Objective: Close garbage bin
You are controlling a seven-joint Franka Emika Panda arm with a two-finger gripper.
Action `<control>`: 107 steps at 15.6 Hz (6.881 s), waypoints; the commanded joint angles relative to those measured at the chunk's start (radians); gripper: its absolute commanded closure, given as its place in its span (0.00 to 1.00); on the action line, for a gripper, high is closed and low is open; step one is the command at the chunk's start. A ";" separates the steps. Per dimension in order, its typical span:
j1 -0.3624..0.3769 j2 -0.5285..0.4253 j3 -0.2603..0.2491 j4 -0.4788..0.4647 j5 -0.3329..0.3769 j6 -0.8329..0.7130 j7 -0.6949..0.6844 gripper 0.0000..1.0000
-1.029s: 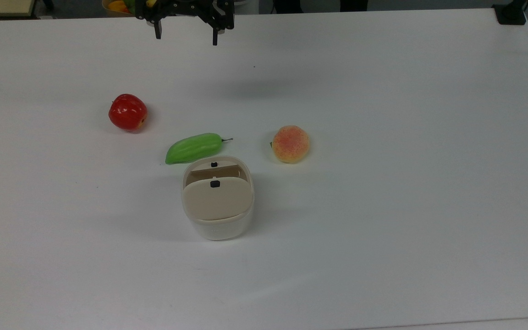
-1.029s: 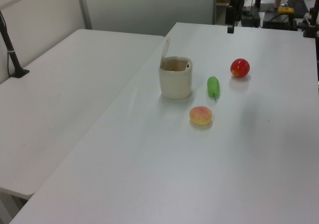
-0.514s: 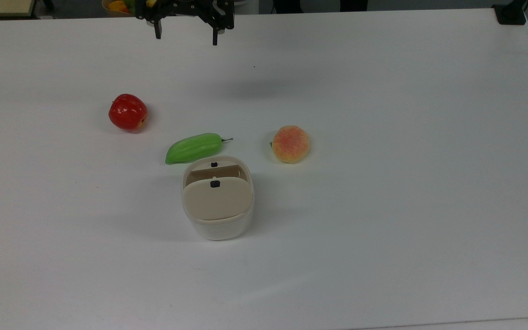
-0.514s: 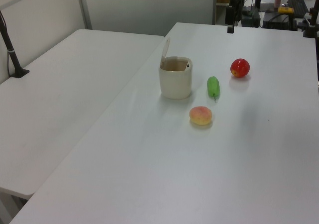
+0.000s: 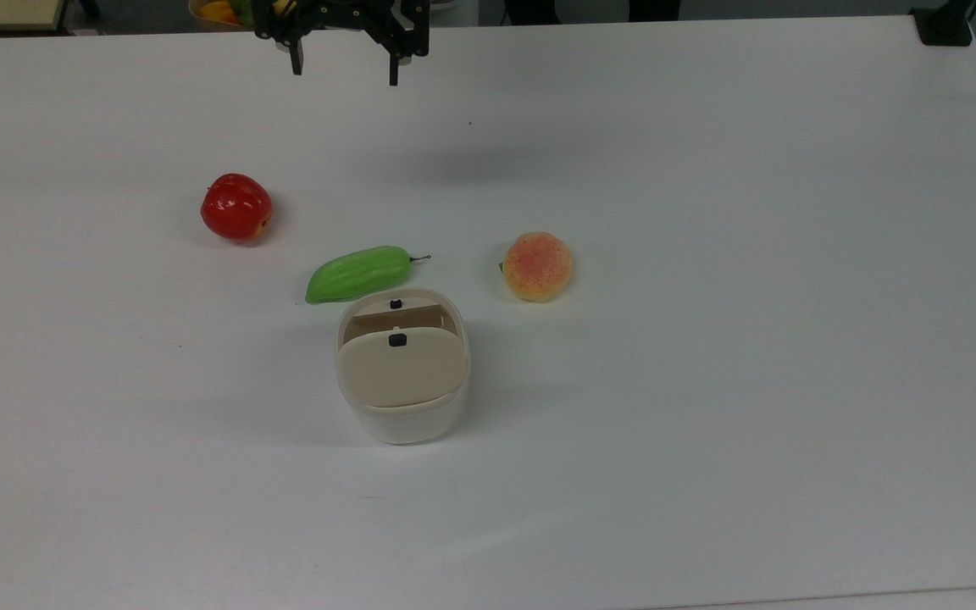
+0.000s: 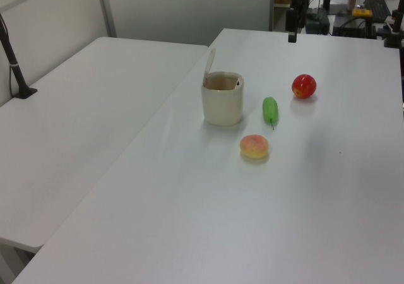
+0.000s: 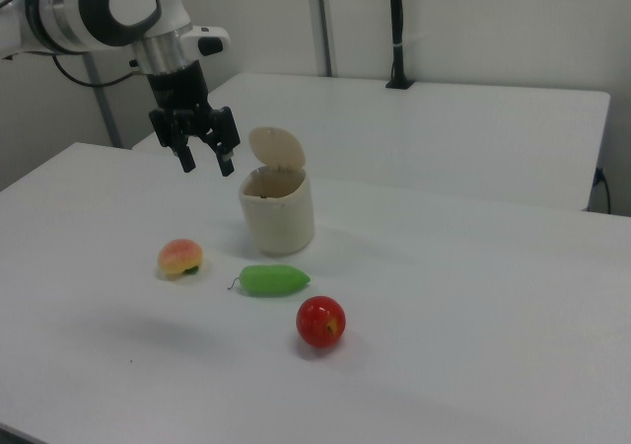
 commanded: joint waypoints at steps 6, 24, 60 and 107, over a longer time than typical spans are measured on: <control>0.013 0.000 -0.008 -0.017 0.001 0.015 -0.013 1.00; 0.012 0.121 -0.008 0.000 0.106 0.625 -0.009 1.00; 0.036 0.267 -0.019 -0.022 0.076 0.689 -0.012 1.00; -0.027 -0.133 -0.020 -0.105 0.014 -0.042 -0.020 0.57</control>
